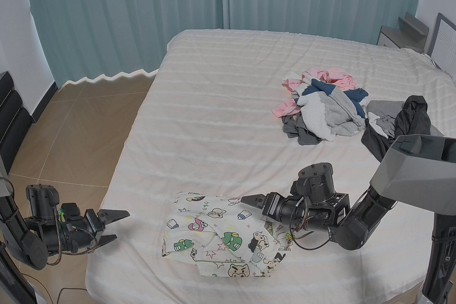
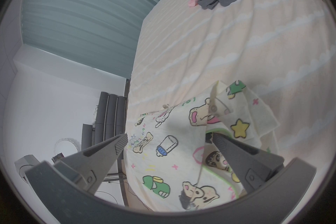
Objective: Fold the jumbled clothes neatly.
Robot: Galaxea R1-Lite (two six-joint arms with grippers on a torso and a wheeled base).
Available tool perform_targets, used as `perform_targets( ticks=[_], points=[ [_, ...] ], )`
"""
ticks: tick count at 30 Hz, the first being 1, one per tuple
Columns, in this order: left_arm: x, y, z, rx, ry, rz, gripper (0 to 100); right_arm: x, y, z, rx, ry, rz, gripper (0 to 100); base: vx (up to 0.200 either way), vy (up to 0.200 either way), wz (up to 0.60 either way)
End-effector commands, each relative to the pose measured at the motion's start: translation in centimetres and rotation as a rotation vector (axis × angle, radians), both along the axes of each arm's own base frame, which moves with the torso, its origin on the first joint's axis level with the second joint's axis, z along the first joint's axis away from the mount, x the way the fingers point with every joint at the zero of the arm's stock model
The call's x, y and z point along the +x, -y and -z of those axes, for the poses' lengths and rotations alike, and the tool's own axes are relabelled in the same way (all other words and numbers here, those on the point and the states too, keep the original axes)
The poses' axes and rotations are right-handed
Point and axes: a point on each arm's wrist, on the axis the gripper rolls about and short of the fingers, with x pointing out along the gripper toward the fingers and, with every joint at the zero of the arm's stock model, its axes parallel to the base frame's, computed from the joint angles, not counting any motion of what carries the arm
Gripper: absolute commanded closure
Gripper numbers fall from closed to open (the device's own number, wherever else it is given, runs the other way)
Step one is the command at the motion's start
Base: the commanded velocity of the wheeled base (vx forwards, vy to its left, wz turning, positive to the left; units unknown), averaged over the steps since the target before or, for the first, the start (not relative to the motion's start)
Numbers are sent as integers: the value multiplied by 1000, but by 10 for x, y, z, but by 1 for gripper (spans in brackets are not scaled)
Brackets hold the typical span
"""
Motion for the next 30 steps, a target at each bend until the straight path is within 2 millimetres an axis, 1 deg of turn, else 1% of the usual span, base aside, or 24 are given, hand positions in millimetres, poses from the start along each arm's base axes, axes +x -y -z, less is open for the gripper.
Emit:
perform_targets(
  ticks=[1, 4, 5, 7, 10, 15, 18, 20, 23, 25, 27, 28, 29, 30],
  points=[
    [0, 0, 0, 0, -1, 0, 0, 1, -10, 6, 7, -8, -17, 0, 0, 0, 0],
    [0, 0, 0, 0, -1, 0, 0, 2, -13, 10, 1, -17, -20, 0, 0, 0, 0],
    [0, 0, 0, 0, 1, 0, 0, 1, -15, 13, -3, -22, -24, 100, 0, 0, 0],
    [0, 0, 0, 0, -1, 0, 0, -1, -16, 15, -11, -25, -25, 100, 0, 0, 0],
    [0, 0, 0, 0, -1, 0, 0, -2, -11, 16, -24, -24, -12, 100, 0, 0, 0],
    [0, 1, 0, 1, 0, 4, 0, 5, 6, 15, -48, -22, 59, 100, 0, 0, 0],
    [2, 1, -2, 13, 20, 6, 0, -2, 13, 11, -55, -32, 62, 100, 0, 0, 0],
    [4, 7, -5, 21, 38, 36, 0, -8, 16, 9, -63, -36, 46, 100, 0, 0, 0],
    [5, 24, -10, 56, 71, 75, 0, -19, 15, 7, -88, -32, 2, 100, 0, 0, 0],
    [8, 32, -15, 86, 97, 73, 0, -19, 16, 8, -101, -23, -5, 100, 0, 0, 0],
    [14, 36, -18, 97, 122, 71, 0, -18, 17, 7, -103, -17, -3, 100, 0, 0, 0],
    [22, 36, -21, 100, 143, 73, 0, -18, 17, 7, -107, -12, -2, 100, 0, 0, 0],
    [28, 37, -24, 102, 164, 74, 0, -19, 17, 6, -109, -4, -5, 0, 0, 0, 0],
    [30, 37, -24, 104, 166, 75, 0, -19, 16, 5, -110, -2, -6, 0, 0, 0, 0]
  ],
)
